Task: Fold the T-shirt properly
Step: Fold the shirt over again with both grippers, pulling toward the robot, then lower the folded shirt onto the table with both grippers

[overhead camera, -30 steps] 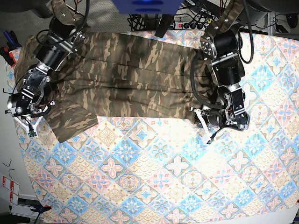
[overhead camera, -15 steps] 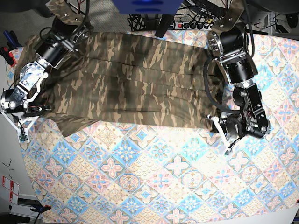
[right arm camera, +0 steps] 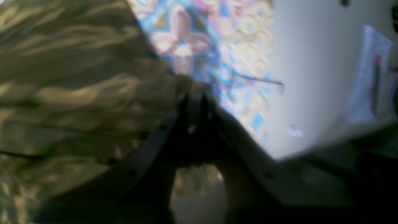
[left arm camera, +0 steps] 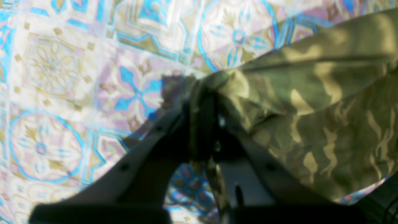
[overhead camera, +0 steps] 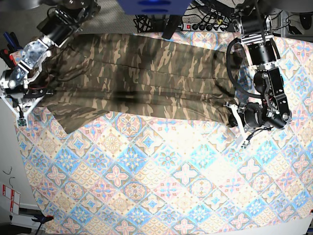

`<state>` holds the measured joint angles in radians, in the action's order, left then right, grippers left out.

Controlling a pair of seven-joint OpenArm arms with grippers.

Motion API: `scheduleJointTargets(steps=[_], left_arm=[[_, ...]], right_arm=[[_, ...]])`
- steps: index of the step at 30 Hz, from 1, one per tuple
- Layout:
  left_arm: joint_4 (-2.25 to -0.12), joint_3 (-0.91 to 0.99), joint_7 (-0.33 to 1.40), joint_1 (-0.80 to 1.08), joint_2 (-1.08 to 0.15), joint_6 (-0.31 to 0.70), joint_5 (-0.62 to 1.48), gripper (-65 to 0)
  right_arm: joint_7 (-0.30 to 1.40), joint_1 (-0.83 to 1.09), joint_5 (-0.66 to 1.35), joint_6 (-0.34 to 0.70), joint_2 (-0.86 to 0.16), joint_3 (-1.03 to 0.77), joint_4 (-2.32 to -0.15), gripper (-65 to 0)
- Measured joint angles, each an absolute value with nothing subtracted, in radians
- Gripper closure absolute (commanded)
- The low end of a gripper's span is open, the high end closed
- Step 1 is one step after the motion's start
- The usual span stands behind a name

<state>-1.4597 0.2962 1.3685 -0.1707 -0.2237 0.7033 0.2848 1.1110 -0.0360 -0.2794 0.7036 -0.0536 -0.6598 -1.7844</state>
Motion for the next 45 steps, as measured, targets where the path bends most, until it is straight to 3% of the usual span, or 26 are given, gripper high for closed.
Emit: scheduleJointTargets(steps=[10, 16, 23, 25, 30, 34, 37, 45], left_arm=[[-1.460, 0.292, 1.368, -0.104, -0.258, 0.704, 0.284, -1.9], [-1.460, 0.267, 1.365, -0.048, -0.284, 0.704, 0.281, -1.9], [-1.459, 0.195, 1.359, -0.019, -0.300, 0.703, 0.224, -2.2], [-1.454, 0.181, 1.365, -0.010, -0.299, 0.703, 0.187, -5.8], [-1.456, 0.183, 1.365, -0.022, -0.274, 0.700, 0.067, -28.4], [-1.457, 0.188, 1.369, -0.014, -0.271, 0.700, 0.045, -39.9], [-1.457, 0.228, 1.368, -0.020, -0.268, 0.700, 0.046, -42.4], [-1.619, 0.308, 1.362, -0.001, -0.263, 0.704, 0.053, -42.4]], right_arm=[[1.166, 0.096, -0.261, 0.706, -0.051, -0.648, -1.806, -0.7], [1.286, 0.136, -0.253, 0.704, -0.050, -0.646, -1.800, -0.7], [1.311, 0.151, -0.279, 0.702, -0.059, -0.511, -1.747, -1.4], [1.310, 0.150, -0.280, 0.702, -0.058, -0.483, -1.699, -4.2], [1.313, 0.157, -0.281, 0.703, -0.053, -0.461, -1.642, -18.8], [1.311, 0.152, -0.283, 0.702, -0.058, -0.464, -1.650, -29.5], [1.322, 0.134, -0.284, 0.702, -0.054, -0.469, -1.693, -33.8], [1.325, 0.125, -0.291, 0.702, -0.059, -0.610, -1.870, -34.2]])
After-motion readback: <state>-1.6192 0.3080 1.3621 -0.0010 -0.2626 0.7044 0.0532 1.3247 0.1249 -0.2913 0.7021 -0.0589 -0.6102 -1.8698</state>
